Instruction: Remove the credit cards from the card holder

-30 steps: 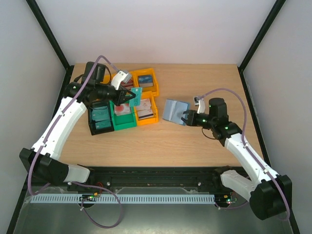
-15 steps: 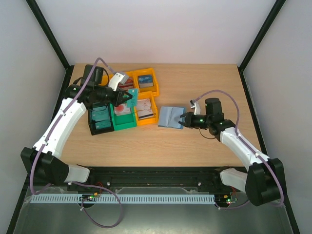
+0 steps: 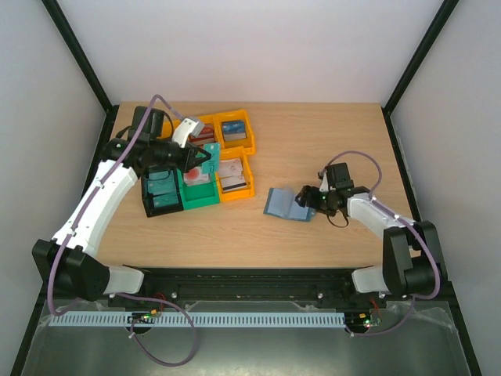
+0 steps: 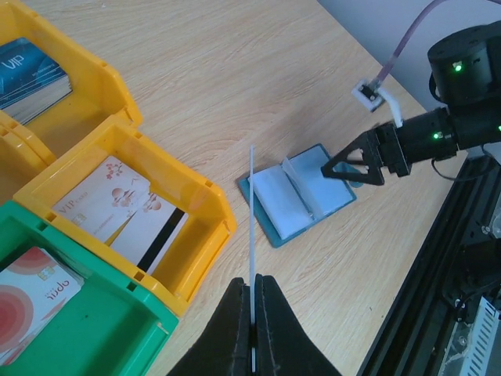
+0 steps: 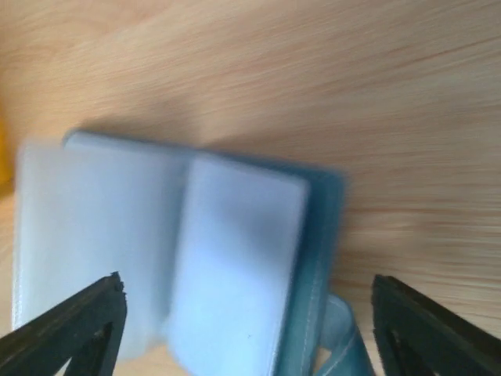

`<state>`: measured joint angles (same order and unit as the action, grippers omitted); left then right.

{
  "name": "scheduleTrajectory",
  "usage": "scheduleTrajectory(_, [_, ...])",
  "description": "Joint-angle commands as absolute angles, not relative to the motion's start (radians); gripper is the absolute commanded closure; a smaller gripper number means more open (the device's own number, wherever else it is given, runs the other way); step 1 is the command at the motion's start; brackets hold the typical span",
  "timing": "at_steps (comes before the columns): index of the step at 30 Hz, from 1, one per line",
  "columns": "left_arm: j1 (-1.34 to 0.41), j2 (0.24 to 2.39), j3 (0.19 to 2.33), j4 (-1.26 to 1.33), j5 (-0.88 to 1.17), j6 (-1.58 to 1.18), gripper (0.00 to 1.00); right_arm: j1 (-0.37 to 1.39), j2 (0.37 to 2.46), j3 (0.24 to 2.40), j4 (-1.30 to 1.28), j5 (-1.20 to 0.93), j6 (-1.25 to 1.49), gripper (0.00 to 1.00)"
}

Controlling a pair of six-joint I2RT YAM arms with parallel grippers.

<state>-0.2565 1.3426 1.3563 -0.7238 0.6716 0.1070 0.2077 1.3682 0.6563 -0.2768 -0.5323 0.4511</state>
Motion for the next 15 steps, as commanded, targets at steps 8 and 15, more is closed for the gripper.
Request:
scheduleTrajectory(8, [-0.25,1.319,1.306,-0.716,0.712,0.123,0.98,0.198,1.038,0.804,-0.377,0.085,0.44,0.01])
scheduleTrajectory(15, [-0.278,1.319,1.295,-0.765,0.832,0.186,0.98,0.329,0.922,0.761,0.051,-0.882,0.434,0.14])
